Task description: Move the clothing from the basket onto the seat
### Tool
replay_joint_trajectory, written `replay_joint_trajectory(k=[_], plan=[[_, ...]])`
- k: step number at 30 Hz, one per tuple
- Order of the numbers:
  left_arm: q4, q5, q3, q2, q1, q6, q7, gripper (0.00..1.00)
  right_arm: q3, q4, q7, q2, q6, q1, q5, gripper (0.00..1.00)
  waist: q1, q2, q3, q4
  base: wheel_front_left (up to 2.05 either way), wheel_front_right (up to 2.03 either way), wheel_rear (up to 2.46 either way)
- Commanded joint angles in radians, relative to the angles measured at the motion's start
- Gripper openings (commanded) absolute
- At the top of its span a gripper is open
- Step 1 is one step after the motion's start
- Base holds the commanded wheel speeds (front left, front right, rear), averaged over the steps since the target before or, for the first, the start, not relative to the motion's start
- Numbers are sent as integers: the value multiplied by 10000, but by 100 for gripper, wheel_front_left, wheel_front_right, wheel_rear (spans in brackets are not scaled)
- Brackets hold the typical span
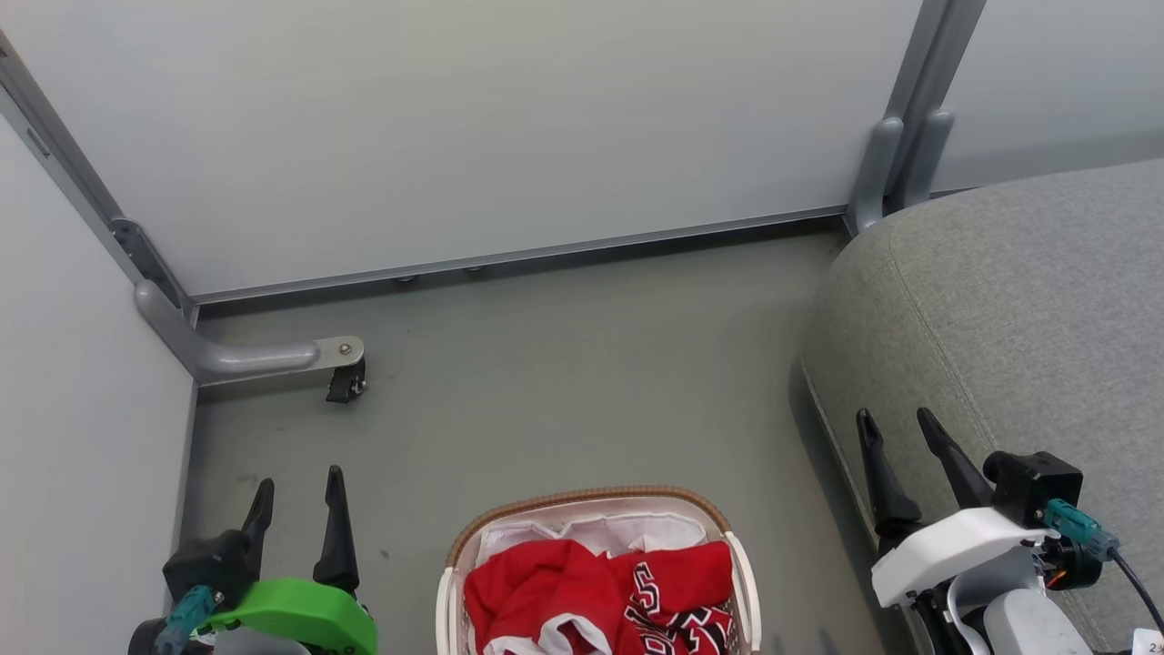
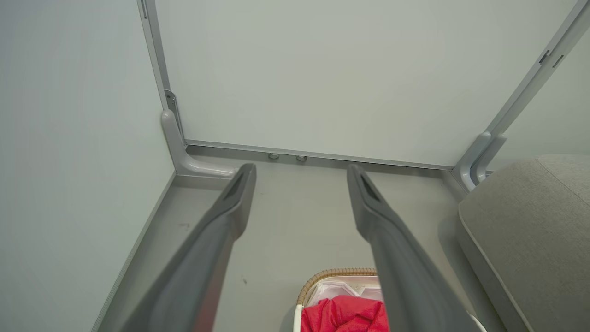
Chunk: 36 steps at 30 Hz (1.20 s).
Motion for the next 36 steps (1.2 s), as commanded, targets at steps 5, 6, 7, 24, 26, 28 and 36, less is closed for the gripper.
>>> replay_joint_trajectory(k=[5,6,7,24,26,28,36], plan=[[5,569,-15,34,133,-49,-171,100,-25,42,-196,-27,3,18,-557,100,-1,0,14,1,0,0,0],[16,647,-11,28,138,-54,-193,100,-21,46,-222,-22,3,33,-654,100,-1,0,17,3,0,0,0],[23,699,-3,24,142,-54,-217,100,-20,48,-224,-17,3,47,-724,100,-1,0,20,4,0,0,0],[290,1633,118,-78,-116,-256,-536,100,95,27,-553,43,3,-322,-1989,100,-1,0,771,-195,0,0,0],[334,1733,56,-77,-245,-279,-565,100,148,-40,-582,51,2,-430,-2116,100,-1,0,1064,-297,0,0,0],[401,1657,-82,-76,-430,-351,-619,100,182,-136,-631,55,1,-594,-2282,100,-1,0,1423,-418,0,0,0],[827,1836,-485,-69,-1298,-476,-695,100,451,-435,-723,67,-1,-1255,-2505,100,-1,0,2835,-1039,0,0,0]])
